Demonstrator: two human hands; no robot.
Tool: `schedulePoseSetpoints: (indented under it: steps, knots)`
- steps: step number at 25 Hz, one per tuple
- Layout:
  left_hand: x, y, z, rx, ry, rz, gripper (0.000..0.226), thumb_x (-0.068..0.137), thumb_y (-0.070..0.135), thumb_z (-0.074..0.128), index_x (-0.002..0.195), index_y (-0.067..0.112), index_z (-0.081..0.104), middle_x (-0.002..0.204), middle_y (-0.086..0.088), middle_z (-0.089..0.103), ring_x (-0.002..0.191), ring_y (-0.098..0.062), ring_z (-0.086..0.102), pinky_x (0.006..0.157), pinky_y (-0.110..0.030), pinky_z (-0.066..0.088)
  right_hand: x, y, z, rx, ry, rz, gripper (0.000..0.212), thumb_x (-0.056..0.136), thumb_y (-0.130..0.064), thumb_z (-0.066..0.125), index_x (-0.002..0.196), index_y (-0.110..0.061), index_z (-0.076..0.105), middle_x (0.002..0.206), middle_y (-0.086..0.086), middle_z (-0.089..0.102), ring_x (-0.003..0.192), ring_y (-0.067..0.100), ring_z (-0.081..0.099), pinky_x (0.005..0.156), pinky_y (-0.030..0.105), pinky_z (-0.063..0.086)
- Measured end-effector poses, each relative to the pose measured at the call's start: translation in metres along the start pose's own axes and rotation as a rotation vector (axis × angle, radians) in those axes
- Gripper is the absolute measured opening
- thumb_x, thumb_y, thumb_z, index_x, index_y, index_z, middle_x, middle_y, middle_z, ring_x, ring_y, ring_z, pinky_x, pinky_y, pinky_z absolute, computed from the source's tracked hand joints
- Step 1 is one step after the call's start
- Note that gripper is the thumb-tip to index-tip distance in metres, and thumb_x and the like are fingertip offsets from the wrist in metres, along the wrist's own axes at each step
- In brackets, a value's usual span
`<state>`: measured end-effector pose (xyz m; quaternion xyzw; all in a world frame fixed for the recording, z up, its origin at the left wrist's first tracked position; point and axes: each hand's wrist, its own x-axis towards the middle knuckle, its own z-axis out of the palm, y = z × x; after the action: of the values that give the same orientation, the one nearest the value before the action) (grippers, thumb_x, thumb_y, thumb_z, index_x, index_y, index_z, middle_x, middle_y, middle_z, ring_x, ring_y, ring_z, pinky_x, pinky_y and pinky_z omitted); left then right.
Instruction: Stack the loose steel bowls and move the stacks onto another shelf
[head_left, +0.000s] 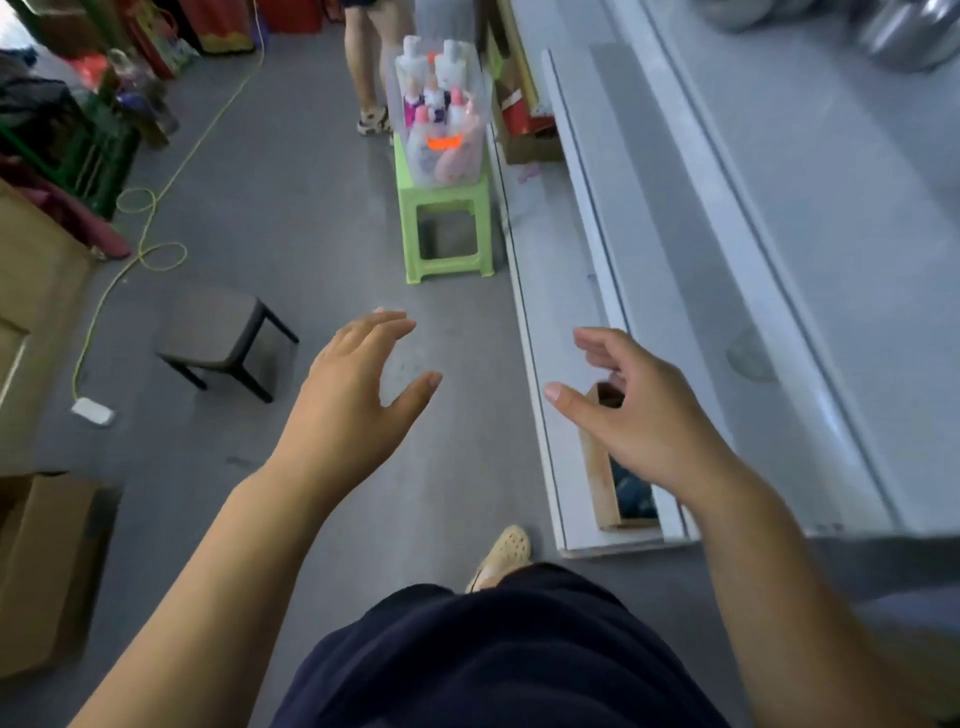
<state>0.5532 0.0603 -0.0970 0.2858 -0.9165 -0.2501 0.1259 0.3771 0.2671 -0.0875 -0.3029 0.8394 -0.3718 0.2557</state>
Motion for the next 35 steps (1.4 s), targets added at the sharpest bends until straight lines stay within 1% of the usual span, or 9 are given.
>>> schedulePoseSetpoints:
  steps: [2, 5, 9, 15, 19, 21, 28, 33, 35]
  knots:
    - [0.048, 0.014, 0.0, -0.045, 0.04, 0.022, 0.058, 0.094, 0.045, 0.064, 0.144, 0.019, 0.052, 0.151, 0.005, 0.051, 0.146, -0.013, 0.039, 0.119, -0.037, 0.034, 0.042, -0.016, -0.021, -0.004, 0.002, -0.043, 0.064, 0.09, -0.053, 0.071, 0.148, -0.04, 0.047, 0.149, -0.019, 0.051, 0.134, -0.006, 0.045, 0.115, 0.028, 0.037]
    - [0.11, 0.034, 0.003, -0.085, 0.081, 0.082, 0.057, 0.095, 0.043, 0.065, 0.145, 0.021, 0.051, 0.151, 0.006, 0.051, 0.144, -0.012, 0.041, 0.117, -0.032, 0.033, 0.089, -0.036, -0.049, -0.018, 0.102, -0.078, 0.059, 0.092, -0.051, 0.071, 0.146, -0.038, 0.049, 0.145, -0.018, 0.053, 0.133, -0.004, 0.048, 0.114, 0.028, 0.04]
    - [0.182, 0.039, 0.009, -0.128, 0.03, 0.174, 0.057, 0.095, 0.045, 0.064, 0.145, 0.022, 0.05, 0.15, 0.006, 0.051, 0.141, -0.014, 0.043, 0.111, -0.027, 0.033, 0.127, -0.045, -0.083, 0.039, 0.275, -0.059, 0.053, 0.093, -0.046, 0.072, 0.141, -0.037, 0.053, 0.143, -0.018, 0.056, 0.133, -0.002, 0.051, 0.115, 0.032, 0.043]
    - [0.312, 0.057, 0.02, -0.216, -0.075, 0.449, 0.058, 0.093, 0.049, 0.064, 0.142, 0.02, 0.053, 0.146, 0.007, 0.054, 0.138, -0.014, 0.048, 0.111, -0.031, 0.04, 0.176, -0.039, -0.112, 0.094, 0.556, 0.113, 0.054, 0.091, -0.046, 0.073, 0.141, -0.037, 0.054, 0.141, -0.014, 0.057, 0.134, 0.001, 0.051, 0.113, 0.03, 0.043]
    - [0.394, 0.084, 0.013, -0.237, -0.16, 0.666, 0.06, 0.093, 0.051, 0.061, 0.144, 0.022, 0.051, 0.148, 0.007, 0.053, 0.139, -0.012, 0.046, 0.111, -0.027, 0.037, 0.208, -0.046, -0.118, 0.142, 0.78, 0.233, 0.051, 0.092, -0.042, 0.073, 0.139, -0.033, 0.056, 0.139, -0.008, 0.059, 0.131, 0.005, 0.053, 0.111, 0.029, 0.044]
    - [0.425, 0.095, 0.013, -0.222, -0.208, 0.749, 0.061, 0.094, 0.051, 0.062, 0.146, 0.023, 0.048, 0.15, 0.007, 0.051, 0.138, -0.013, 0.046, 0.106, -0.024, 0.037, 0.216, -0.047, -0.121, 0.167, 0.895, 0.293, 0.05, 0.093, -0.039, 0.074, 0.139, -0.03, 0.056, 0.14, -0.01, 0.058, 0.129, 0.005, 0.054, 0.112, 0.031, 0.044]
    - [0.462, 0.148, 0.063, -0.262, -0.446, 1.002, 0.061, 0.094, 0.046, 0.066, 0.146, 0.021, 0.048, 0.15, 0.003, 0.05, 0.138, -0.016, 0.046, 0.106, -0.022, 0.032, 0.187, -0.027, -0.112, 0.19, 1.186, 0.561, 0.056, 0.094, -0.035, 0.074, 0.144, -0.024, 0.052, 0.147, -0.009, 0.053, 0.125, 0.009, 0.055, 0.11, 0.032, 0.047]
    - [0.454, 0.196, 0.111, -0.317, -0.529, 1.068, 0.057, 0.094, 0.043, 0.067, 0.143, 0.017, 0.051, 0.147, 0.001, 0.053, 0.137, -0.018, 0.047, 0.107, -0.022, 0.031, 0.164, -0.004, -0.135, 0.236, 1.307, 0.676, 0.068, 0.093, -0.041, 0.074, 0.152, -0.03, 0.041, 0.152, -0.004, 0.047, 0.128, 0.013, 0.054, 0.106, 0.031, 0.046]
    - [0.454, 0.213, 0.129, -0.325, -0.536, 1.066, 0.057, 0.095, 0.044, 0.066, 0.143, 0.018, 0.052, 0.147, 0.001, 0.053, 0.138, -0.018, 0.045, 0.109, -0.025, 0.031, 0.164, 0.006, -0.154, 0.247, 1.329, 0.687, 0.073, 0.094, -0.043, 0.073, 0.155, -0.032, 0.035, 0.156, 0.0, 0.043, 0.133, 0.017, 0.052, 0.109, 0.036, 0.047]
